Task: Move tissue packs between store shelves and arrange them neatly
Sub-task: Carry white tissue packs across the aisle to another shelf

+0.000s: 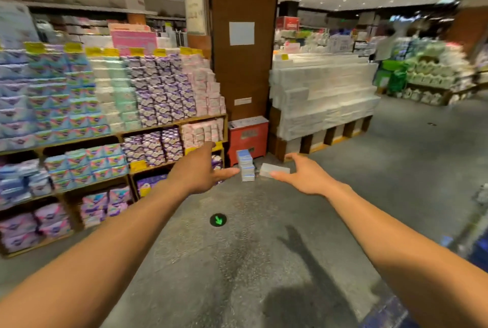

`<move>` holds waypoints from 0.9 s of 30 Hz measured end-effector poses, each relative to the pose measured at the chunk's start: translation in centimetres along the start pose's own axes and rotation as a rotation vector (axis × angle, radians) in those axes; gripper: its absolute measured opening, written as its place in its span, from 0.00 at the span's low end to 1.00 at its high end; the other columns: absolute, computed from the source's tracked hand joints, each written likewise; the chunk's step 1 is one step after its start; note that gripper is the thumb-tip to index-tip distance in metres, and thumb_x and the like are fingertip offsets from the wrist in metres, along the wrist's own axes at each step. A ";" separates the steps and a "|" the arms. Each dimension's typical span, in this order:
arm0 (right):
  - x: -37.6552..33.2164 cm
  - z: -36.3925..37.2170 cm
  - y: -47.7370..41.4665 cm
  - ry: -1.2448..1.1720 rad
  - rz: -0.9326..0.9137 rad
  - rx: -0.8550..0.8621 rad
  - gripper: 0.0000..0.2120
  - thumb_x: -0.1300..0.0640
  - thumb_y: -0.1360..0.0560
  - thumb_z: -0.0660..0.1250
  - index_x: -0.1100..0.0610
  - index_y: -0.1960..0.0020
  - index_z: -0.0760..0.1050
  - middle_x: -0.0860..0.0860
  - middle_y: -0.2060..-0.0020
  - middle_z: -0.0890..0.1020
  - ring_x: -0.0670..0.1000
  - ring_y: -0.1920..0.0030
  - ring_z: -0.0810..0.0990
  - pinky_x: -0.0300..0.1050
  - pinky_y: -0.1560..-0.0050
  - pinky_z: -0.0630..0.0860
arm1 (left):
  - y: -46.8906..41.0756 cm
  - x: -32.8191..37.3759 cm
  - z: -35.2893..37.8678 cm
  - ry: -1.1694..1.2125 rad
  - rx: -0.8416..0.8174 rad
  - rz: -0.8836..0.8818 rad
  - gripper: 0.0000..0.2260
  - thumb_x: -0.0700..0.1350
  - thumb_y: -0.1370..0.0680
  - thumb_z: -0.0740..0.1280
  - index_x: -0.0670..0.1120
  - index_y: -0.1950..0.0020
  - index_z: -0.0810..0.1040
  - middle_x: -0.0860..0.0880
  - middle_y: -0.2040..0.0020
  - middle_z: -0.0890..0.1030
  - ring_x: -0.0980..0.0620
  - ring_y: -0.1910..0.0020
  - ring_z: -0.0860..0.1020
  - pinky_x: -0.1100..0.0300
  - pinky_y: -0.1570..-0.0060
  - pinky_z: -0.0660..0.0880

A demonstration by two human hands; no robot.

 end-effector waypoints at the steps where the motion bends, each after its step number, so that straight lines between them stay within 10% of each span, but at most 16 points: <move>1: 1.4 -0.4 -2.6 -0.016 0.022 0.001 0.45 0.34 0.26 0.69 0.59 0.20 0.59 0.56 0.23 0.67 0.56 0.26 0.68 0.49 0.30 0.68 | -2.9 0.3 1.2 0.002 -0.015 0.006 0.45 0.72 0.29 0.67 0.46 0.22 0.59 0.43 0.28 0.73 0.41 0.36 0.76 0.51 0.47 0.74; 27: 24.6 -1.8 -64.4 -0.231 0.457 0.131 0.35 0.42 0.21 0.67 0.55 0.20 0.60 0.54 0.22 0.65 0.55 0.24 0.66 0.45 0.31 0.65 | -76.5 -2.7 25.8 0.070 -0.326 0.240 0.41 0.70 0.26 0.65 0.46 0.22 0.60 0.42 0.29 0.74 0.41 0.35 0.75 0.49 0.43 0.76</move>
Point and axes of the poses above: each hand's wrist, its own y-axis away from the middle knuckle, its own z-axis out of the palm, x = y × z, the point moved 7 cm from there along -y, towards the middle knuckle
